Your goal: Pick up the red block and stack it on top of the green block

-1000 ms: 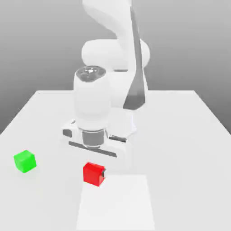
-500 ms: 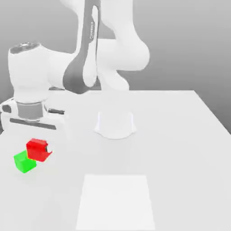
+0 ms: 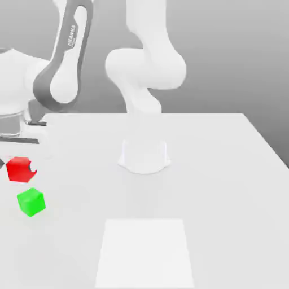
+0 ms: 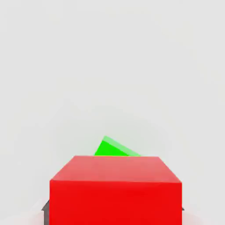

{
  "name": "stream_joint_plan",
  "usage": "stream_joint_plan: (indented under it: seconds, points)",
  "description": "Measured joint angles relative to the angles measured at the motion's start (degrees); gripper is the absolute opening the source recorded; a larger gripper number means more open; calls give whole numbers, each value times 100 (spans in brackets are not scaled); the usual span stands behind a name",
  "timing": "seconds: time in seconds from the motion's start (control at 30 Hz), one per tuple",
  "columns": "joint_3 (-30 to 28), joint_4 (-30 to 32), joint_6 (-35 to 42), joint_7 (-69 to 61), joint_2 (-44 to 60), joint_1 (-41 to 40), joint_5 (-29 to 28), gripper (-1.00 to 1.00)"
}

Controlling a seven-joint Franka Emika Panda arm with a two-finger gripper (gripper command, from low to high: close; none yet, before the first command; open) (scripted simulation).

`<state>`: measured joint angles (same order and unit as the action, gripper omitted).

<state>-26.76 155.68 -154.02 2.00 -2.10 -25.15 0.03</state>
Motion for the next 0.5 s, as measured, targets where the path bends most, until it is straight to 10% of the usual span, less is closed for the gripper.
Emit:
stream_joint_plan:
  seconds: [0.43,0.47,0.5]
  points:
    - [339,22,-916,-871,1037,-112,1219,-100]
    - [355,29,-970,-919,1098,-114,1290,100]
    - [355,29,-970,-919,1098,-114,1290,100]
